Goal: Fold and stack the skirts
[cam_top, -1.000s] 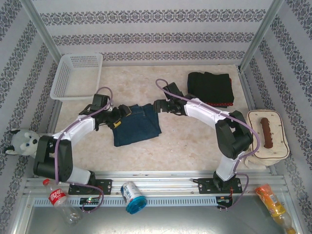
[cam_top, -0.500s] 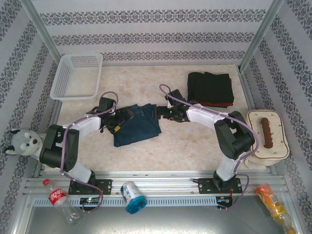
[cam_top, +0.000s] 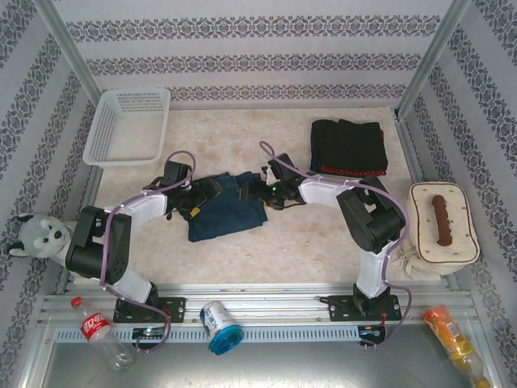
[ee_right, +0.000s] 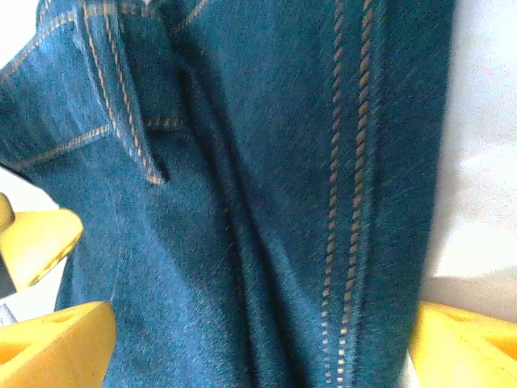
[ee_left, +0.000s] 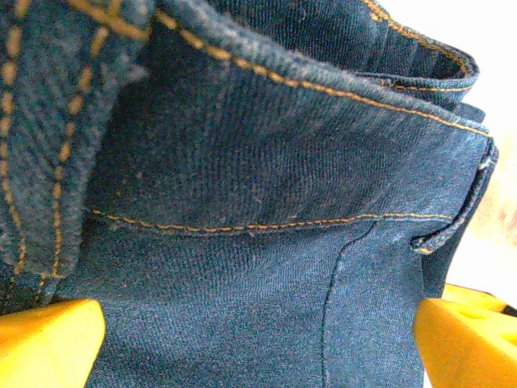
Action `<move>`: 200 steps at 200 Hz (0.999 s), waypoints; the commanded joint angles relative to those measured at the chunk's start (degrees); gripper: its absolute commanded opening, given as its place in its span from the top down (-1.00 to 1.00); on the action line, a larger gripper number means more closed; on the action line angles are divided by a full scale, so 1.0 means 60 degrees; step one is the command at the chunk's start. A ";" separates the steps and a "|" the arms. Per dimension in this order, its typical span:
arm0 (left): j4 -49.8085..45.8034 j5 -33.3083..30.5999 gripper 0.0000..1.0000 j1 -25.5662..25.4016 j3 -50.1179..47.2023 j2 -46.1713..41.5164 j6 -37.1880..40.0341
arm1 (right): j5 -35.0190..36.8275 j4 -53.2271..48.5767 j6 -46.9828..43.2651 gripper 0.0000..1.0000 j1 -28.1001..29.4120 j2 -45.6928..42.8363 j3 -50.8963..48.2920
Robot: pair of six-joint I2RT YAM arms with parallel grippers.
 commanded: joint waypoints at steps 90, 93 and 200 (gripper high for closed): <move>-0.0320 -0.0143 -1.00 0.0186 -0.0558 0.0572 0.0095 | -0.0974 0.2215 0.2306 -0.20 0.0105 0.1049 -0.0359; -0.0324 -0.0133 -1.00 0.0195 -0.0568 0.0572 0.0105 | -0.1010 0.2265 0.2320 -0.17 0.0104 0.1078 -0.0359; -0.0115 0.0050 -1.00 0.0373 -0.0684 0.0509 0.0014 | -0.2148 0.2623 0.2015 0.51 0.0141 0.1494 0.0011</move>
